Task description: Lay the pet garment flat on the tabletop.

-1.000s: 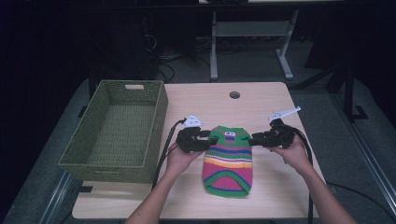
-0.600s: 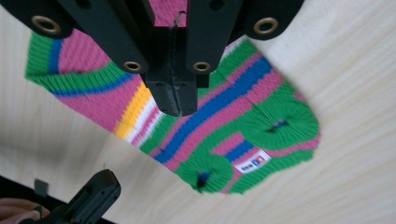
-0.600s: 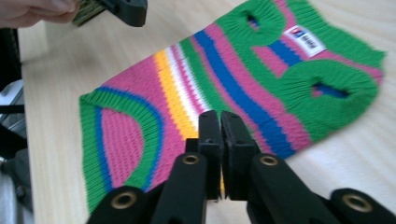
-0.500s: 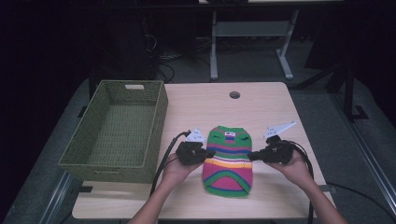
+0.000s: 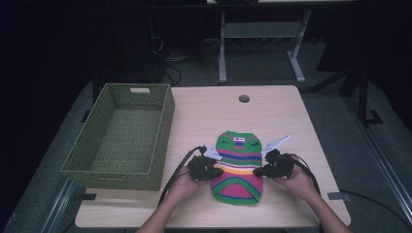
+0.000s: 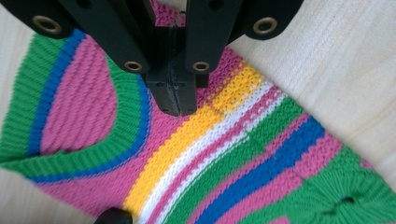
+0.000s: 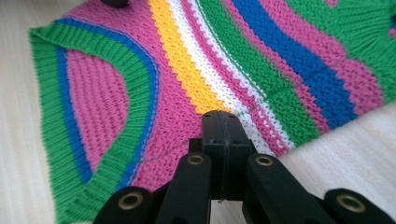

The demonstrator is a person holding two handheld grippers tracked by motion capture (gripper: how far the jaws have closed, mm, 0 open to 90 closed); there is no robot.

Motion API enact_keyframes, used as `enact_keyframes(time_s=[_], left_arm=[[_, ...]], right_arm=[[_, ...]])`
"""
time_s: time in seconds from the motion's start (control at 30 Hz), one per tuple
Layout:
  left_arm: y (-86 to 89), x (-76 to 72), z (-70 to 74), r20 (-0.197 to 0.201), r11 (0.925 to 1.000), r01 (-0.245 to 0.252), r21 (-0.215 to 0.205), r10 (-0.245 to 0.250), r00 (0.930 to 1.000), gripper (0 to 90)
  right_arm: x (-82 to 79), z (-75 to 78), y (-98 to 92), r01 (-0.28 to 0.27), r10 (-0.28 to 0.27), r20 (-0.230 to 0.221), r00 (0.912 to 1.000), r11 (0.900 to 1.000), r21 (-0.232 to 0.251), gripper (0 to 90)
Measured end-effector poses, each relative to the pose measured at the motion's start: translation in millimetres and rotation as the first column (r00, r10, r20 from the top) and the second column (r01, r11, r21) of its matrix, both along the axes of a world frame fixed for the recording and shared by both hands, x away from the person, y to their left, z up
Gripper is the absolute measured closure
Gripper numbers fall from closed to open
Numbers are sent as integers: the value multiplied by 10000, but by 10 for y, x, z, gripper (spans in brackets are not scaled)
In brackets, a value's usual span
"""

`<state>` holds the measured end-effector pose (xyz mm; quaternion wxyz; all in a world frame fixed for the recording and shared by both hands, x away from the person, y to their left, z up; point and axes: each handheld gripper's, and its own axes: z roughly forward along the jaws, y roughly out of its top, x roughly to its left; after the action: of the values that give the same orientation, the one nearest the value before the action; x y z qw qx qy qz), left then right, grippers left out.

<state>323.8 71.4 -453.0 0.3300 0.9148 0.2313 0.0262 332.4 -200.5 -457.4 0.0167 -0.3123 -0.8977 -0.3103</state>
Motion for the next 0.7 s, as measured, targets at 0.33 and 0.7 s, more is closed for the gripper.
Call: enact_keyframes(time_s=[0.33, 0.7], left_arm=[[-1, 88, -32, -38, 9992, -378, -105, 377, 9993, 900], [15, 161, -44, -144, 9979, -599, -253, 596, 9981, 900]], right_arm=[[91, -7, -8, 573, -574, 186, 9982, 9983, 52, 898], [164, -33, -21, 925, -930, 102, 9956, 9948, 417, 898]])
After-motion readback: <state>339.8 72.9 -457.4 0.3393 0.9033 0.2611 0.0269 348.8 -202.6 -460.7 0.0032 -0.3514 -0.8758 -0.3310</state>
